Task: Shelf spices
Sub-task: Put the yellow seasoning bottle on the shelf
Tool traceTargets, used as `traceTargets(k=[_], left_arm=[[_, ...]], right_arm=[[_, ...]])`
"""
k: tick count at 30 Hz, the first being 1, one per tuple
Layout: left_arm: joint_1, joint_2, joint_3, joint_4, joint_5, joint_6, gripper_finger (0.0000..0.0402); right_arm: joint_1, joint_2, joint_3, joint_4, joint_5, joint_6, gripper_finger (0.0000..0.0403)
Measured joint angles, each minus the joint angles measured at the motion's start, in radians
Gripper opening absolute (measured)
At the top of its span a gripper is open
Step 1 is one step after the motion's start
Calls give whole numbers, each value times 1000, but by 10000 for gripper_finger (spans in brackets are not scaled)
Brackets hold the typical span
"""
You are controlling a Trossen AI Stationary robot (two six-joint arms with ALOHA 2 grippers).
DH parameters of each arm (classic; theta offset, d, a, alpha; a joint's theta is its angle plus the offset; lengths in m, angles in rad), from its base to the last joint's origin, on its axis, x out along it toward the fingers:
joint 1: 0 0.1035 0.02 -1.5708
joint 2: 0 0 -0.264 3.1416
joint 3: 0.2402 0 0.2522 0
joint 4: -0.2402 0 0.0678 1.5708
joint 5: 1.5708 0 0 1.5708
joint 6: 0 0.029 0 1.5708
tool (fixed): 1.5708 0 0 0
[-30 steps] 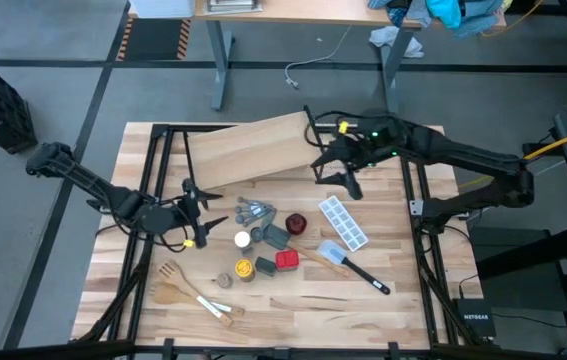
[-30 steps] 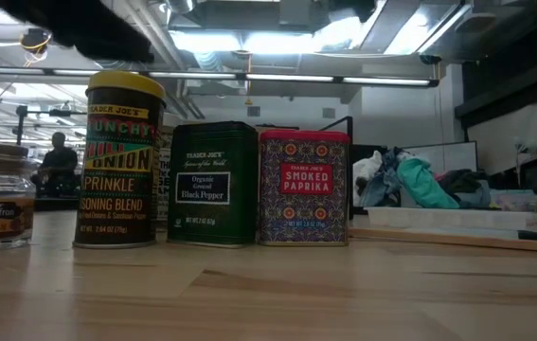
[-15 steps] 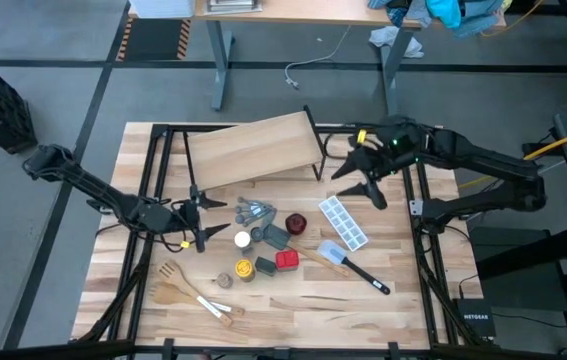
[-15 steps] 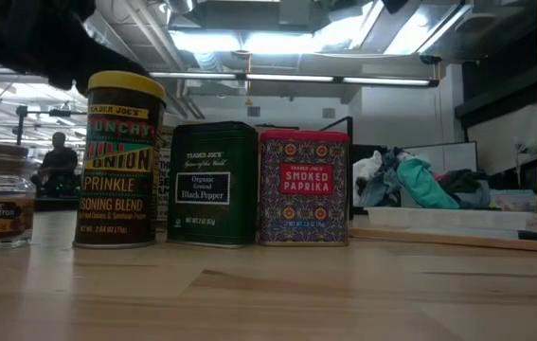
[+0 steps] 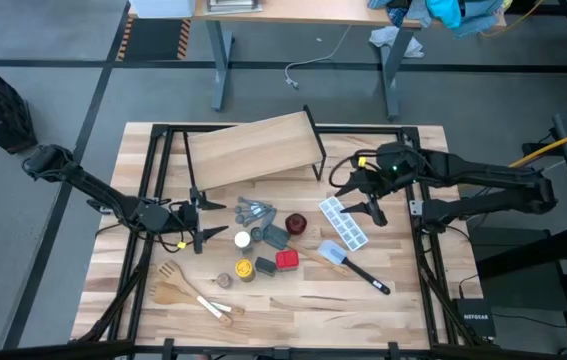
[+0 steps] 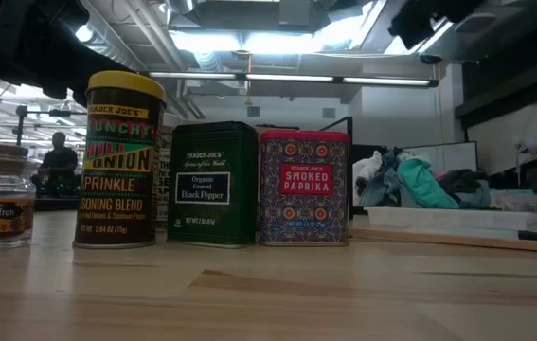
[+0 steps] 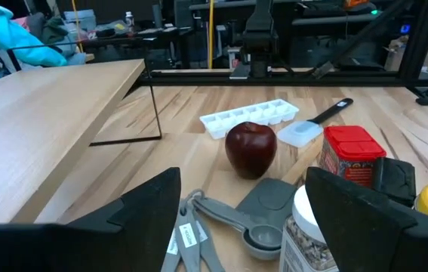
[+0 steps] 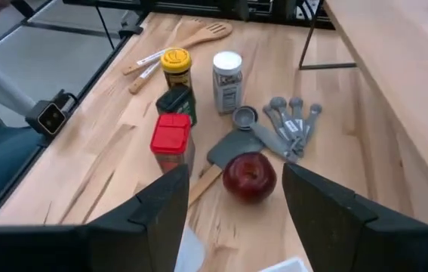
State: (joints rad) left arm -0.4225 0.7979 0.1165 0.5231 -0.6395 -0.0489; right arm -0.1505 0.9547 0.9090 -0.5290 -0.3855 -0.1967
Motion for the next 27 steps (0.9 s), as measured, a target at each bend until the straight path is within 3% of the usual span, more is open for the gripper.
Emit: traceTargets(k=[13,27], left_arm=[[0,0,0,-1,0,1,279],[0,0,0,20,0,23,279]], right_arm=[[0,-308,-404,233,46,145,220],[0,-526,-670,415,63,260,220]])
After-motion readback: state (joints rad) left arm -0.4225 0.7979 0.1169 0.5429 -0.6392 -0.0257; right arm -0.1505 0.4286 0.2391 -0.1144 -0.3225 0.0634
